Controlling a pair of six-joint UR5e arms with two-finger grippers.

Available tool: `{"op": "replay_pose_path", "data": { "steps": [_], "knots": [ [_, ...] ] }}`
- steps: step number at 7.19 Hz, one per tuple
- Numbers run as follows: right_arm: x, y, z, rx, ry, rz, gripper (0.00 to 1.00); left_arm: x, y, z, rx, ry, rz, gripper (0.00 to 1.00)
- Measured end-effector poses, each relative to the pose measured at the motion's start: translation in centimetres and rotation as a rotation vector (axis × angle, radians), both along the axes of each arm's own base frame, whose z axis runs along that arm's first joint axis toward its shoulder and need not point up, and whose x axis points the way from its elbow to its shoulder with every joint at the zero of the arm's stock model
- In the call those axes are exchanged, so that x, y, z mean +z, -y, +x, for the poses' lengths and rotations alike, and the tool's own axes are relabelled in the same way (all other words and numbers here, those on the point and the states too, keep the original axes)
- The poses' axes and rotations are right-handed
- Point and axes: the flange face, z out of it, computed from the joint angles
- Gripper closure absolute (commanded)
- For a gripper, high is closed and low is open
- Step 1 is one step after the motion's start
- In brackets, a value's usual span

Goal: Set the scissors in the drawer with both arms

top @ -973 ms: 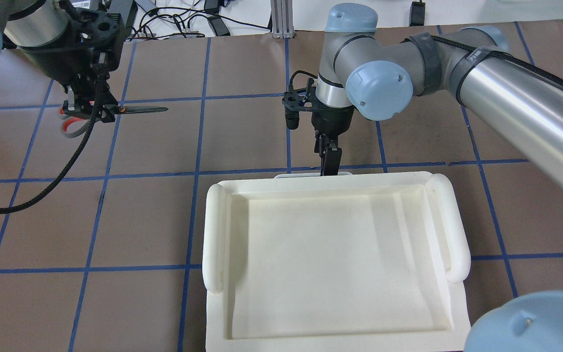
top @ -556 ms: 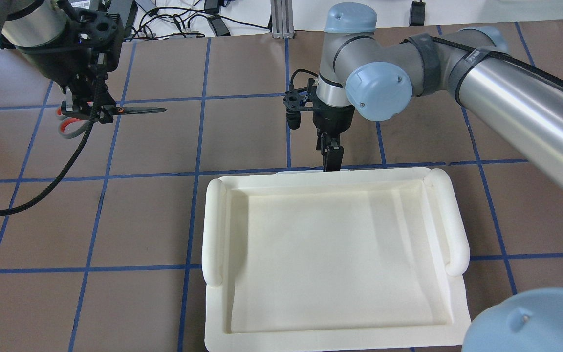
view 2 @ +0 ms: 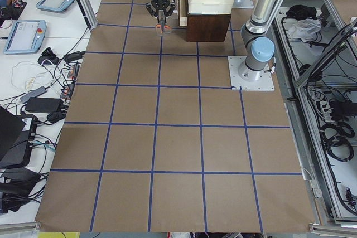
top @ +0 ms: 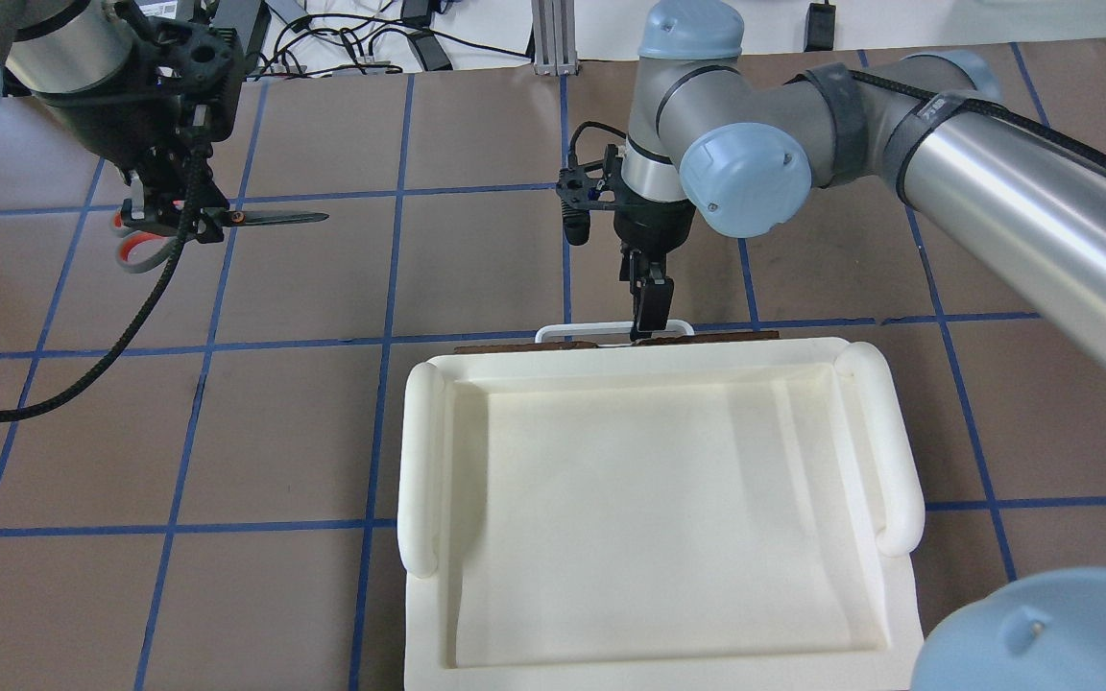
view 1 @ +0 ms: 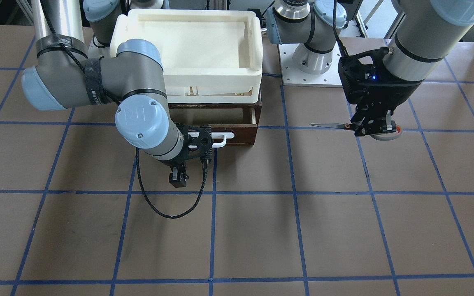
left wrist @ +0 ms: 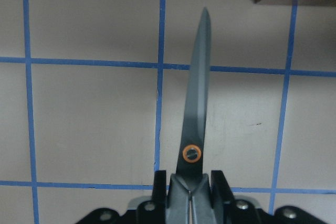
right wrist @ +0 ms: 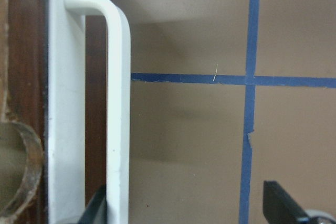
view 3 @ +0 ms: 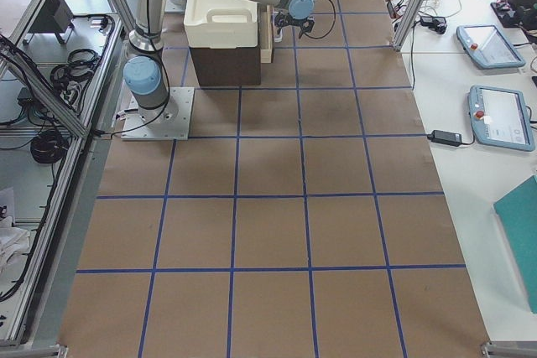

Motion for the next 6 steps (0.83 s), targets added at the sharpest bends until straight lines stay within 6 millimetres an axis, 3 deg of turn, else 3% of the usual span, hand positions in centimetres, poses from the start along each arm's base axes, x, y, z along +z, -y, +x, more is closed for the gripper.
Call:
{"op": "replay_pose_path", "data": {
  "steps": [6],
  "knots": [
    [1.6, 1.1, -0.2, 0.015, 0.015, -0.055, 0.0, 0.0, 0.0, 0.0, 0.0, 0.0, 0.001, 1.0]
  ]
}}
